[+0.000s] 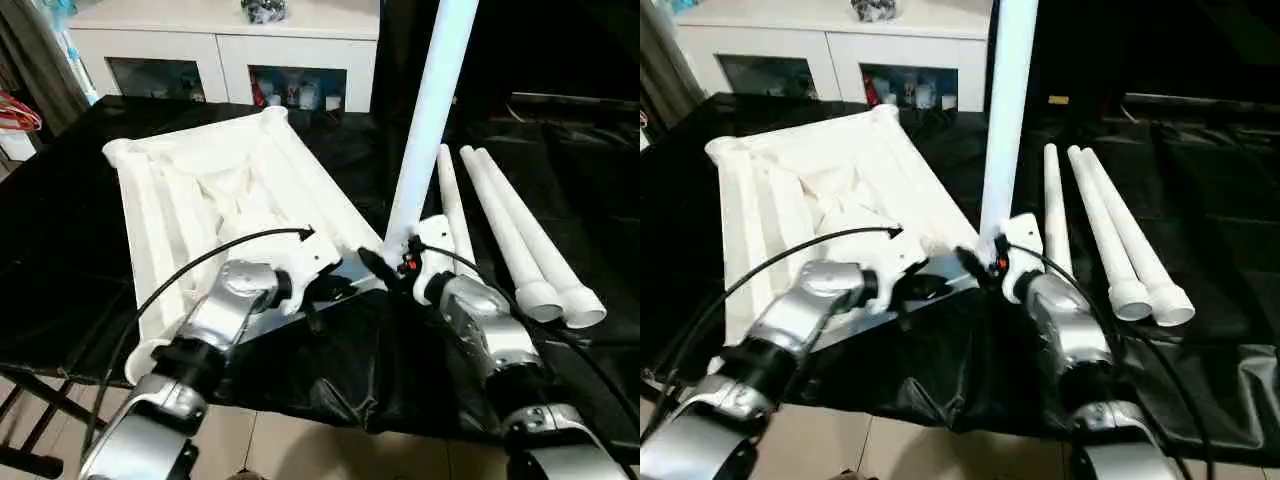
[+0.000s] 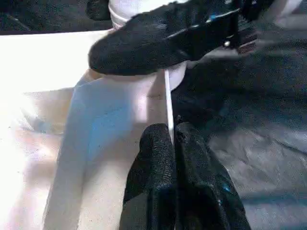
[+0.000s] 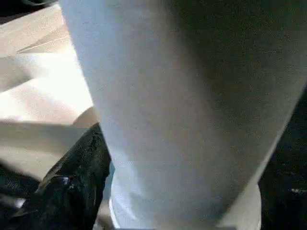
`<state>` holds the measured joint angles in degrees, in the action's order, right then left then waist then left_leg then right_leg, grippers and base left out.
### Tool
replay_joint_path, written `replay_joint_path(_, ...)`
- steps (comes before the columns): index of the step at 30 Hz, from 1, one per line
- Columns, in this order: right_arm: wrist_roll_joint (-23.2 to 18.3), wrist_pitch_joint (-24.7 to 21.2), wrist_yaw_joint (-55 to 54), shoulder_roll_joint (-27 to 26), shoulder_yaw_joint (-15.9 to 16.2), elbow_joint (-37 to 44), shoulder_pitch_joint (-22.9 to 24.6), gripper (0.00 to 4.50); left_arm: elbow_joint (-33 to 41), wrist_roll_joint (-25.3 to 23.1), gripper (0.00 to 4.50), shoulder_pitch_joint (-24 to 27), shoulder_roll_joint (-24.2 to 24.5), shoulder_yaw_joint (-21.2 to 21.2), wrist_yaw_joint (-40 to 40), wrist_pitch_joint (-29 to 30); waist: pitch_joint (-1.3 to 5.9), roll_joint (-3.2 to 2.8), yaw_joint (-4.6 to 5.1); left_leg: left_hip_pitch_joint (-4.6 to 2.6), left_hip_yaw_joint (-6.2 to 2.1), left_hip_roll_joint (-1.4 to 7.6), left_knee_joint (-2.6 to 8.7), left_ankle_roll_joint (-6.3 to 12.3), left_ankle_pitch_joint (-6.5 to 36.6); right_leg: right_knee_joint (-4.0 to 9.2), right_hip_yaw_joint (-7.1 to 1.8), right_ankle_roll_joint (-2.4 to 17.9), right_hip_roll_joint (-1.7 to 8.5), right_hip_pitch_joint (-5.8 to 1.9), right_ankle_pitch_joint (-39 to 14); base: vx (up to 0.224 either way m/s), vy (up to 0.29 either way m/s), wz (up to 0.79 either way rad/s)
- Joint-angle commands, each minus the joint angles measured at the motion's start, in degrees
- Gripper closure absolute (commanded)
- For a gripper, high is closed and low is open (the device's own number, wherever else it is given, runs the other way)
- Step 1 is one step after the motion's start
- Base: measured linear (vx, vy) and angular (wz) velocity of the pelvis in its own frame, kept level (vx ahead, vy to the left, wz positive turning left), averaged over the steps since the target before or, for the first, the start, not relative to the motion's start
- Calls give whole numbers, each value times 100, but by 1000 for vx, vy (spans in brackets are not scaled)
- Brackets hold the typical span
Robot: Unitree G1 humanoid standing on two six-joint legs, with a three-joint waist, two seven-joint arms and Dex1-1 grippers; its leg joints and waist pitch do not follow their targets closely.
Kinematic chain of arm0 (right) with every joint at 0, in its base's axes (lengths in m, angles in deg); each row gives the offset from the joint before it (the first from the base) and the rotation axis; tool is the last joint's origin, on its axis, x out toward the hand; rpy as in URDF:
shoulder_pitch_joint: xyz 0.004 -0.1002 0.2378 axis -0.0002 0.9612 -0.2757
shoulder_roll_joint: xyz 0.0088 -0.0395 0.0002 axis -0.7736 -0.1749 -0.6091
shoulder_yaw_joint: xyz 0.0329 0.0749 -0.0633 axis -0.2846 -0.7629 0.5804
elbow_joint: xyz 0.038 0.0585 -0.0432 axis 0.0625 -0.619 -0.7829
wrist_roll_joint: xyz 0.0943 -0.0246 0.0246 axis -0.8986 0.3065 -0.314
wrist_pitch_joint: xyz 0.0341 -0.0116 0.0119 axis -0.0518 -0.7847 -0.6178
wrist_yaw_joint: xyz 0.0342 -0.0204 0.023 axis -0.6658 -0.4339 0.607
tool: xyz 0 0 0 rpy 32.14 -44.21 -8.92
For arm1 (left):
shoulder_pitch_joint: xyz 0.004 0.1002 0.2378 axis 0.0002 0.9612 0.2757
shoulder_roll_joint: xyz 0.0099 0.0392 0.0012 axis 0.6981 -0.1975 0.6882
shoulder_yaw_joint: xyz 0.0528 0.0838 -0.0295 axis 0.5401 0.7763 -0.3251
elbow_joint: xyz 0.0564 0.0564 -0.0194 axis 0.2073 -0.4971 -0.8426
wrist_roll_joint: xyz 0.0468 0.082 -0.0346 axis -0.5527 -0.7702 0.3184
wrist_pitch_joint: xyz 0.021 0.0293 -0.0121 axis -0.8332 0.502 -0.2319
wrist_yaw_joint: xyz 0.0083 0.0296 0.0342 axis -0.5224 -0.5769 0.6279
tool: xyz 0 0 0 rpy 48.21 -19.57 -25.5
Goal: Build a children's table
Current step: Rotate leg to tighten
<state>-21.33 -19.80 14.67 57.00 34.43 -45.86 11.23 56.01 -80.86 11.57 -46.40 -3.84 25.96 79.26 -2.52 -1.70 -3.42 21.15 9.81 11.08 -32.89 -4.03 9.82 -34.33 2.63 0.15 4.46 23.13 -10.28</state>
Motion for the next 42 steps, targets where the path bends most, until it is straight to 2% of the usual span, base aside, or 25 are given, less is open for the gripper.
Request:
replay_joint_path(1, 43, -166, 614, -48, 504, 90, 146, 78, 377, 276, 450, 19, -123, 364, -639, -262, 345, 49, -23, -20, 0, 157, 342, 438, 1231, 391, -186, 1400, 310, -314, -780, 0, 0, 0)
replay_joint_path(3, -23, -223, 1279, 228, 700, 415, 320, 78, 434, 284, 450, 64, 56, 407, -917, -283, 331, 55, -30, -37, 2, 163, 359, 405, 1364, 415, -180, 1369, 299, -298, -1013, 0, 0, 0)
replay_joint_path(6, -76, -243, 1619, 383, 799, 602, 415, 78, 451, 293, 450, 77, 112, 419, -1016, -291, 308, 42, -51, -58, 4, 186, 382, 334, 1566, 443, -195, 1308, 310, -268, -1355, 0, 0, 0)
replay_joint_path(7, -118, -251, 1857, 494, 860, 731, 478, 78, 470, 297, 450, 87, 181, 440, -1138, -282, 316, 62, -66, -55, -10, 184, 386, 299, 1570, 444, -193, 1281, 317, -290, -1404, 0, 0, 0)
replay_joint_path(8, -213, -313, 2257, 692, 931, 946, 556, 78, 528, 346, 450, 112, 325, 487, -1448, -288, 309, 75, -90, -58, -5, 187, 385, 320, 1560, 446, -198, 1247, 310, -283, -1421, 0, 0, 0)
replay_joint_path(9, -280, -389, 2455, 771, 953, 1036, 583, 93, 552, 358, 450, 117, 388, 513, -1577, -276, 322, 61, -117, -44, 6, 196, 375, 372, 1443, 424, -202, 1260, 307, -285, -1255, 0, 0, 0)
replay_joint_path(14, -376, -548, 3019, 1045, 1119, 1338, 695, 123, 651, 441, 450, 135, 543, 585, -1979, -237, 331, 53, -177, -59, 9, 200, 367, 366, 1344, 407, -193, 1322, 310, -274, -1156, 0, 0, 0)
replay_joint_path(16, -367, -587, 3204, 1134, 1200, 1435, 736, 154, 659, 451, 450, 132, 589, 605, -2086, -251, 333, 73, -182, -45, 8, 201, 365, 373, 1314, 395, -194, 1342, 312, -286, -1070, 0, 0, 0)
replay_joint_path(23, -369, -729, 3340, 1174, 1315, 1625, 842, 171, 625, 444, 450, 123, 624, 579, -2129, -239, 330, 86, -183, -42, 4, 191, 368, 343, 1313, 415, -193, 1274, 321, -285, -1291, 0, 0, 0)
replay_joint_path(26, -353, -745, 3228, 1108, 1300, 1628, 870, 172, 586, 436, 450, 111, 572, 518, -2006, -218, 331, 97, -181, -42, 5, 190, 363, 359, 1263, 410, -190, 1276, 320, -280, -1250, 0, 0, 0)
replay_joint_path(27, -307, -830, 2738, 876, 1154, 1460, 836, 172, 460, 386, 450, 59, 424, 393, -1621, -205, 331, 101, -175, -39, 5, 188, 361, 344, 1244, 408, -194, 1280, 325, -276, -1236, 0, 0, 0)
replay_joint_path(29, -177, -790, 1759, 471, 858, 1027, 681, 173, 275, 289, 450, -37, 207, 252, -1024, -258, 296, 100, -140, -37, 0, 165, 387, 250, 1409, 455, -188, 1201, 330, -250, -1616, 0, 0, 0)
replay_joint_path(30, -175, -789, 1742, 464, 853, 1019, 678, 173, 272, 287, 450, -39, 203, 250, -1013, -259, 297, 98, -132, -47, -14, 164, 394, 196, 1515, 469, -184, 1148, 339, -253, -1824, 0, 0, 0)
replay_joint_path(31, -70, -749, 736, 39, 580, 500, 436, 173, 174, 187, 450, -151, -62, 125, -340, -95, 287, 93, -114, -78, -22, 161, 407, 103, 1713, 513, -185, 1031, 344, -231, -2198, 0, 0, 0)
replay_joint_path(32, -70, -749, 736, 39, 580, 500, 436, 173, 174, 187, 450, -151, -62, 125, -340, -95, 270, 82, -38, -59, -42, 158, 435, -36, 1856, 511, -183, 992, 340, -217, -2380, 0, 0, 0)
replay_joint_path(33, -67, -750, 698, 22, 571, 480, 426, 173, 171, 184, 450, -157, -74, 118, -310, -83, 297, 96, -25, -73, -70, 149, 437, -90, 1955, 524, -160, 884, 337, -246, -2519, 0, 0, 0)
replay_joint_path(34, -51, -754, 506, -62, 528, 383, 373, 173, 155, 169, 450, -185, -136, 87, -157, -18, 294, 102, 7, -85, -48, 152, 426, -35, 1967, 543, -183, 882, 333, -219, -2408, 0, 0, 0)
replay_joint_path(36, 6, -734, 150, -241, 498, 207, 275, 173, 145, 150, 450, -236, -281, 22, 142, 141, 295, 102, 38, -56, -53, 145, 432, -3, 1890, 533, -179, 942, 329, -234, -2246, 0, 0, 0)
replay_joint_path(38, 76, -680, -135, -396, 504, 86, 204, 173, 136, 129, 450, -279, -405, -26, 379, 272, 301, 106, 45, -64, -37, 143, 417, 40, 1840, 532, -190, 971, 324, -218, -2128, 0, 0, 0)
replay_joint_path(40, 160, -560, -419, -623, 493, -81, 107, 117, 161, 95, 450, -294, -553, -31, 547, 345, 301, 126, 47, -49, -32, 136, 415, 70, 1769, 531, -181, 980, 322, -234, -2096, 0, 0, 0)
replay_joint_path(42, 165, -519, -432, -685, 458, -118, 76, 100, 178, 83, 450, -272, -578, 8, 493, 297, 308, 116, 43, -40, -30, 142, 412, 114, 1682, 519, -188, 1006, 319, -239, -1972, 0, 0, 0)
